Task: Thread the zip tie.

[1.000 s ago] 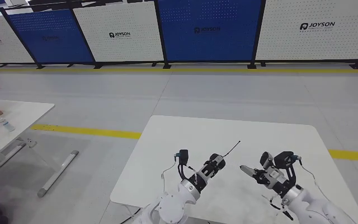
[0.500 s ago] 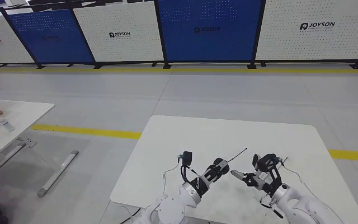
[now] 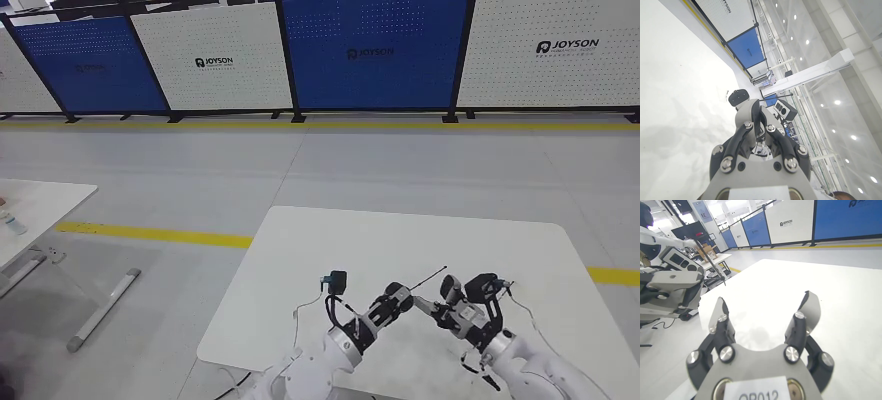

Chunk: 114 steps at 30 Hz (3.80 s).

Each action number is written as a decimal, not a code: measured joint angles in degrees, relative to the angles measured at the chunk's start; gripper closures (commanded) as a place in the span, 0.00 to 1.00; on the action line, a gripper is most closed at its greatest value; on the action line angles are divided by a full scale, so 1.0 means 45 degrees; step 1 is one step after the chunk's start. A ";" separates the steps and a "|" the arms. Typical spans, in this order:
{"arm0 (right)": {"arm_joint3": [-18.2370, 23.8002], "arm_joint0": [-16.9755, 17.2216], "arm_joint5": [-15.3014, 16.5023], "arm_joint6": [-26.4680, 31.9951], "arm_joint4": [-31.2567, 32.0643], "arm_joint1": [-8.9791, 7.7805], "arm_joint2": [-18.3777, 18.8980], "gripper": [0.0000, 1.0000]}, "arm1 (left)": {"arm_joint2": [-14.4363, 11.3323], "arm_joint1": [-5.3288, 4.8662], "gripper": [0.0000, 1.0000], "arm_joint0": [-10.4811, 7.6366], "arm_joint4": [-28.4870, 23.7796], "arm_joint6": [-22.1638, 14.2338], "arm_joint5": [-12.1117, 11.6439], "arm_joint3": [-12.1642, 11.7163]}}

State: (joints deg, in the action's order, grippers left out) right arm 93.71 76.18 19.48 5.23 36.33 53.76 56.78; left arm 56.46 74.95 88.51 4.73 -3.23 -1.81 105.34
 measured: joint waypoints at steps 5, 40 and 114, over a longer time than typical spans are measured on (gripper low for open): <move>-0.0282 -0.0242 0.0000 -0.0126 0.0034 0.0051 -0.0264 0.71 | -0.0077 -0.0009 1.00 0.0008 0.0259 0.0159 -0.0054 0.0000; -0.0390 -0.0256 -0.0320 -0.1756 0.0503 -0.0508 -0.0616 0.00 | -0.0465 0.0059 1.00 -0.0368 0.0026 0.0510 0.0061 -0.0451; 0.0767 0.1691 -0.0636 -0.0722 0.1087 -0.0128 0.1628 0.00 | -0.1131 0.0198 1.00 -0.0848 -0.0412 0.0569 0.0757 -0.0112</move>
State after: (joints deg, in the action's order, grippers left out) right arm 97.16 83.79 16.62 1.98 41.22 53.19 64.11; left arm 51.37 75.84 84.69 2.87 -0.67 1.60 104.84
